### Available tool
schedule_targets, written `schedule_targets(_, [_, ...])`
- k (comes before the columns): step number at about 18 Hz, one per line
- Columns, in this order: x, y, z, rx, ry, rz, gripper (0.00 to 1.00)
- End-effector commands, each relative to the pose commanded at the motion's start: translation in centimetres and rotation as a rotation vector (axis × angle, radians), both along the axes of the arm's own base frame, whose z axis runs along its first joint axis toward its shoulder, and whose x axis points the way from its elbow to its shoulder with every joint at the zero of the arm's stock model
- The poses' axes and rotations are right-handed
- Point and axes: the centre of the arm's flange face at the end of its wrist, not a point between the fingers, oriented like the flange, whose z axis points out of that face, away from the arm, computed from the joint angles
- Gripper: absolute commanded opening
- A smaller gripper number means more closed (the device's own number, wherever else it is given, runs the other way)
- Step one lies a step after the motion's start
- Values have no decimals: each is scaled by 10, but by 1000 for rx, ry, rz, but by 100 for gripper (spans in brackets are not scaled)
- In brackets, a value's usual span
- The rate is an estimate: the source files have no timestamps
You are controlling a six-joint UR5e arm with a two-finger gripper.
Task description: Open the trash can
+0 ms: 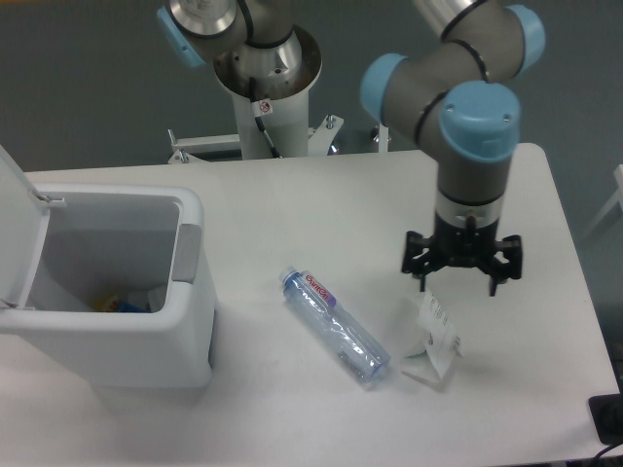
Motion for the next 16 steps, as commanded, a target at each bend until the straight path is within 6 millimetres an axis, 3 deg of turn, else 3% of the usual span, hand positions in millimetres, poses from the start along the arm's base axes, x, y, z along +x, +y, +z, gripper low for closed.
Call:
schedule_targets(8, [0,-3,-9,-80,6,-111,100])
schedule_targets(16, [1,-3,-12,-110,10,-117,100])
